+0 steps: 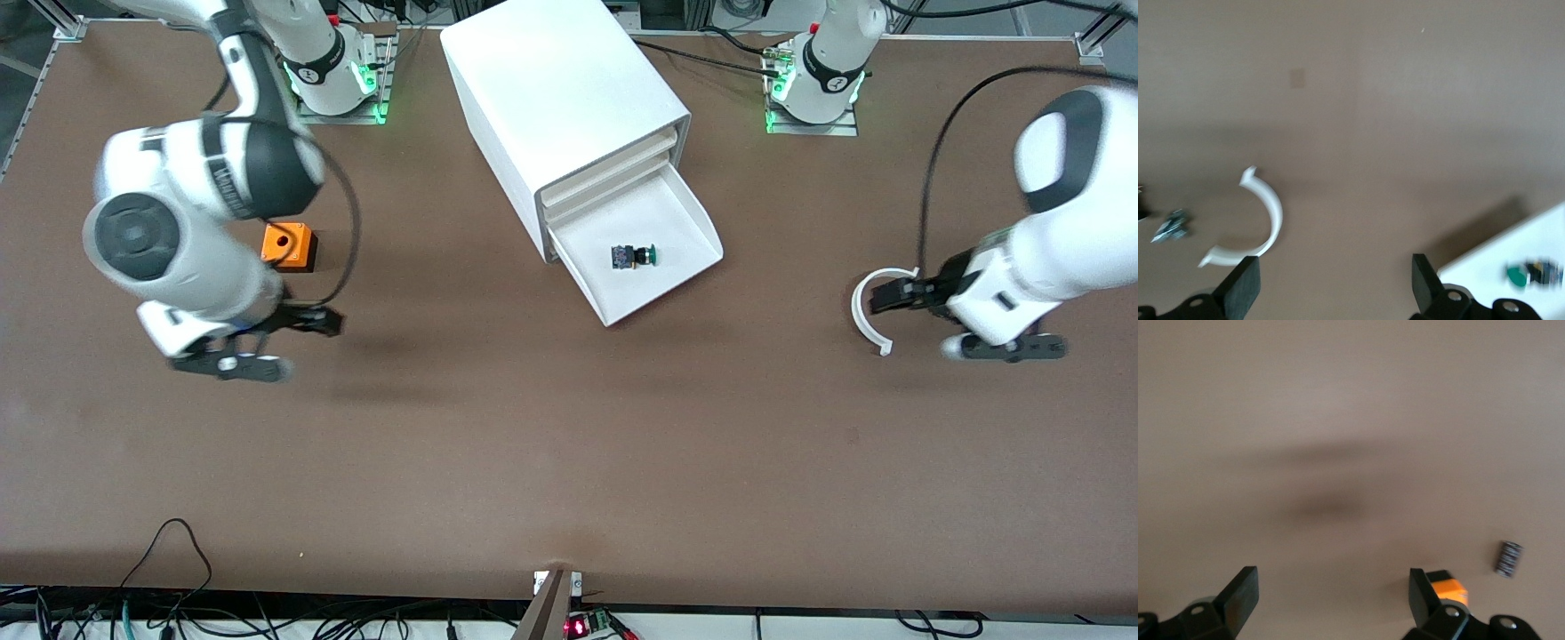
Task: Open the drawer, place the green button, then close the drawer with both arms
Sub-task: 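Push the open drawer shut with the left gripper while the right gripper returns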
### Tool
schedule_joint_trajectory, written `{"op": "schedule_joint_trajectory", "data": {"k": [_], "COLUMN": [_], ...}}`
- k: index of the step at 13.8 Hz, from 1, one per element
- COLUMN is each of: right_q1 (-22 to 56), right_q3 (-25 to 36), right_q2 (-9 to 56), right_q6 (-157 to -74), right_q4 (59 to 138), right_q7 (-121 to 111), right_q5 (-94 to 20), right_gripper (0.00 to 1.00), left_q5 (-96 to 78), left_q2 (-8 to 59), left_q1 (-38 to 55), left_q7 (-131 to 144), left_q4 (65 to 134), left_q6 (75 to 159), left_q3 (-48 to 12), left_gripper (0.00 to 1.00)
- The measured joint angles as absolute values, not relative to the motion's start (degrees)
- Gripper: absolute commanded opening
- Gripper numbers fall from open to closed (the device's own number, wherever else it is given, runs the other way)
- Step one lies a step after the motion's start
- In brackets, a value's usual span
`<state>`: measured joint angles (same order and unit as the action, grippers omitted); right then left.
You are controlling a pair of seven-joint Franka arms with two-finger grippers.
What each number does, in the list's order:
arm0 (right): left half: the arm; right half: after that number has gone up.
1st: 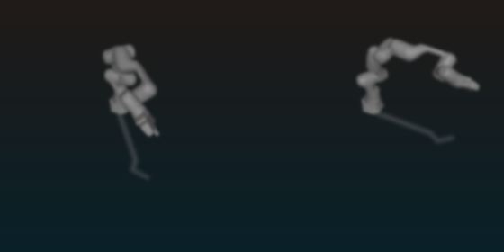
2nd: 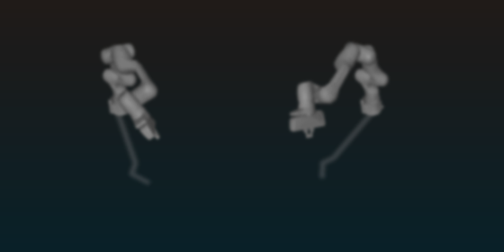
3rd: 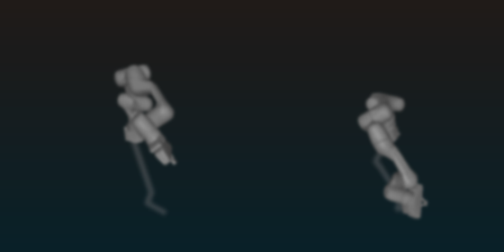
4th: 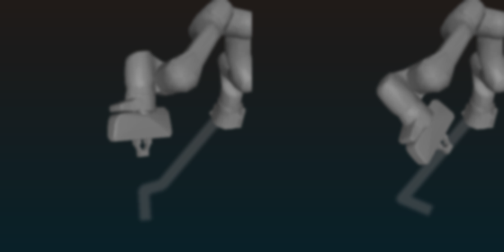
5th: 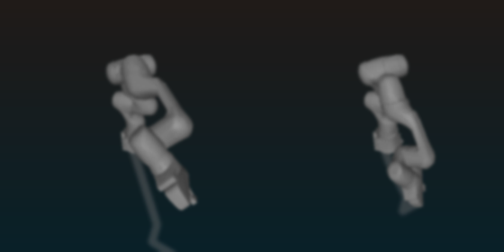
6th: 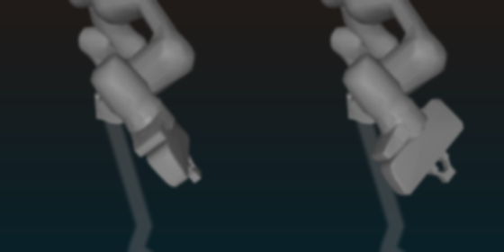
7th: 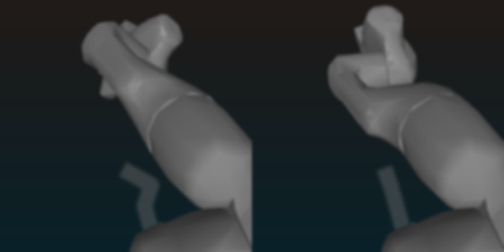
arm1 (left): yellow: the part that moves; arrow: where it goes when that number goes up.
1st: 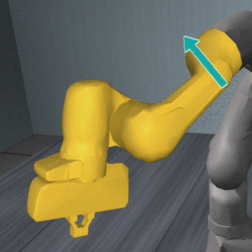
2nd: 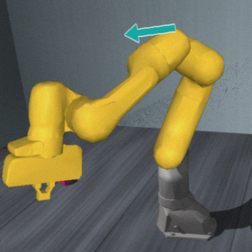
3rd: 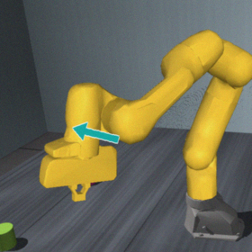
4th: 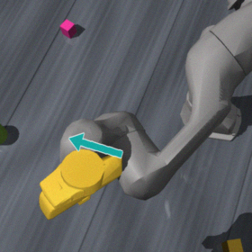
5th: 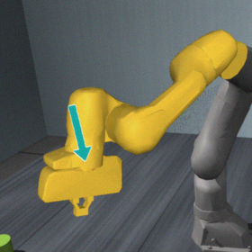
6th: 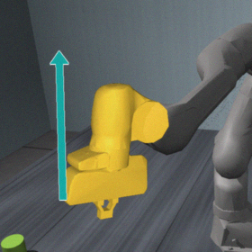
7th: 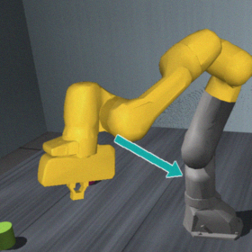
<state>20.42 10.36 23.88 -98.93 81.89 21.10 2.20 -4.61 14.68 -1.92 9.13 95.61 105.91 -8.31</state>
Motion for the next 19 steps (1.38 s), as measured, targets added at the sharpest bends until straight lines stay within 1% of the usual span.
{"op": "schedule_joint_trajectory", "data": {"k": [4,6,8,9,11,13,16,19], "right_q1": [15.34,11.08,3.95,1.94,0.98,1.02,1.04,0.97], "right_q3": [11.13,9.19,5.38,4.54,3.80,2.97,2.31,2.56], "right_q2": [19.53,15.55,12.13,11.09,9.12,7.32,6.18,4.93], "right_q6": [-98.09,-96.34,-94.08,-93.81,-94.72,-96.16,-96.96,-96.96], "right_q4": [81.93,81.92,82.19,82.75,85.96,89.34,91.04,92.73], "right_q7": [20.92,18.41,12.36,10.49,9.69,9.22,4.30,2.07], "right_q5": [2.61,2.70,2.67,2.65,2.66,2.67,2.67,2.67], "right_gripper": [1.00,1.00,1.00,1.00,1.00,1.00,1.00,1.00], "left_q5": [-4.65,-4.65,-4.65,-4.65,-4.65,-4.65,-4.65,-4.65], "left_q2": [16.00,18.35,21.34,22.80,25.07,26.11,26.21,25.99], "left_q1": [5.49,7.19,9.07,10.48,13.62,16.59,18.43,21.21], "left_q7": [22.90,30.53,35.42,37.91,42.11,44.18,46.01,54.34], "left_q4": [107.99,112.75,115.23,115.87,116.37,116.80,118.98,119.94], "left_q6": [125.87,134.45,139.28,141.43,144.22,144.64,144.75,144.52], "left_q3": [-9.21,-11.24,-12.23,-12.29,-12.39,-12.43,-12.40,-12.67], "left_gripper": [1.00,1.00,1.00,1.00,1.00,1.00,1.00,1.00]}}
